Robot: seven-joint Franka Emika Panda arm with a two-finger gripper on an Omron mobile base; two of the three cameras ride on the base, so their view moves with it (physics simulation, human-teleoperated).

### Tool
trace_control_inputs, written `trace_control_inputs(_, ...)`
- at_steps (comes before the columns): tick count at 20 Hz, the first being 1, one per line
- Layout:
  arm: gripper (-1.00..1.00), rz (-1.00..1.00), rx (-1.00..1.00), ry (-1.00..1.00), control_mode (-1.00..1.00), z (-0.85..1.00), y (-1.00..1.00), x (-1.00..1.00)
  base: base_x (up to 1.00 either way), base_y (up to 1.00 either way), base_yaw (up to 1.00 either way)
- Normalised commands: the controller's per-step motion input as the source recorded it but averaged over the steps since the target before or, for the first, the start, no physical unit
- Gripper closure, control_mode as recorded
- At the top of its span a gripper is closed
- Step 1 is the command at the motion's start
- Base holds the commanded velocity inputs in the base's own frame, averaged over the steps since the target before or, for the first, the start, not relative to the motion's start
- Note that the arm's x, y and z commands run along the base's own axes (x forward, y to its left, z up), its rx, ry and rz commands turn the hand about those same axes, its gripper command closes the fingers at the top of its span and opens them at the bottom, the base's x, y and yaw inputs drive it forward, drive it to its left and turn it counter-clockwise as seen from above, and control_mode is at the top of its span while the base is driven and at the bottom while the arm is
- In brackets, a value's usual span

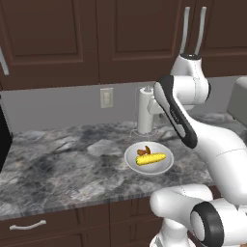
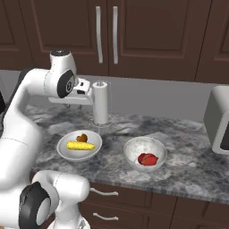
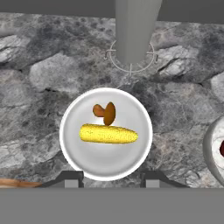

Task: Place the bowl containing the tomato and onion in the microwave. Close the microwave door and press the start button to microwave the meal.

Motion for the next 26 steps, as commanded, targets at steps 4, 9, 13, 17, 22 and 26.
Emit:
trace_control_inputs(4, -1.0, -0.06, 0.01, -0.03, -1.0, 0.0, -0.15, -0.16, 0.0, 0.0, 0.0)
trace_control_inputs(9, -1.0, -0.15, 0.07, -0.09, -1.0, -0.17, -0.53, -0.43, 0.0, 0.0, 0.0)
trace_control_inputs(13, -1.0, -0.31, 0.22, -0.07, -1.0, -0.47, -0.74, -0.39, 0.0, 0.0, 0.0)
trace_control_inputs(17, -1.0, -0.3, 0.22, 0.0, -1.0, -0.42, -0.88, -0.2, 0.0, 0.0, 0.0)
trace_control_inputs(22, -1.0, -0.28, 0.18, 0.0, -1.0, -0.37, -0.97, -0.01, 0.0, 0.0, 0.0)
trace_control_inputs(26, -1.0, -0.26, 0.14, 0.0, -1.0, -0.32, -0.98, 0.0, 0.0, 0.0, 0.0)
